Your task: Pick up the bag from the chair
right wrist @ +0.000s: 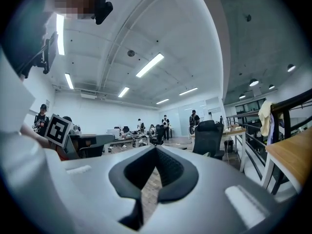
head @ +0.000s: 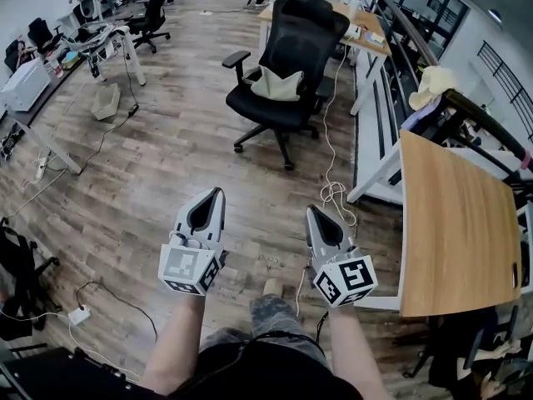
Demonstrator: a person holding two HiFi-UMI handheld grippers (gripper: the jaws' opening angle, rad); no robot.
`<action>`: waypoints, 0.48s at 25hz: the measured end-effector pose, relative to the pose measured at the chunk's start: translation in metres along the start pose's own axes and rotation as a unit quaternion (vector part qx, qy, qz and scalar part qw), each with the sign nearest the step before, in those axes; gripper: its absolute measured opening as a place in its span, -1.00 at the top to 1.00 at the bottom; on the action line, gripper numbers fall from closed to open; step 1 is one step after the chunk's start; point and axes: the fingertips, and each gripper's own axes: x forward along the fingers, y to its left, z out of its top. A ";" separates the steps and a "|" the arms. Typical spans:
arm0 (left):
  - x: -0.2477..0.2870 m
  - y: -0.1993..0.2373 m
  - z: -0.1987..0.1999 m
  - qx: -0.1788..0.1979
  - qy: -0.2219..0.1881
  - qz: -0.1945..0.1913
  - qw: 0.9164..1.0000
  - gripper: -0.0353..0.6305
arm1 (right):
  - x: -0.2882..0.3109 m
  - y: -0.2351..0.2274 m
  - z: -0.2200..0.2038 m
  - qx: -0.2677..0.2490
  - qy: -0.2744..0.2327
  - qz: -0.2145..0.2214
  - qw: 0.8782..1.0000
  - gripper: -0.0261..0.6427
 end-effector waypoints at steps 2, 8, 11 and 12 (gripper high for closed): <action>0.015 0.002 -0.003 -0.001 0.004 0.004 1.000 0.90 | 0.011 -0.011 -0.001 0.002 0.005 0.006 1.000 0.90; 0.066 0.008 -0.011 -0.008 0.008 0.021 1.000 0.90 | 0.043 -0.052 -0.006 0.009 0.015 0.020 1.000 0.90; 0.089 0.011 -0.012 -0.005 0.011 0.029 0.999 0.90 | 0.060 -0.074 -0.006 0.017 0.016 0.025 0.999 0.90; 0.096 0.013 -0.013 -0.005 0.009 0.033 0.999 0.90 | 0.066 -0.079 -0.006 0.018 0.015 0.029 0.999 0.90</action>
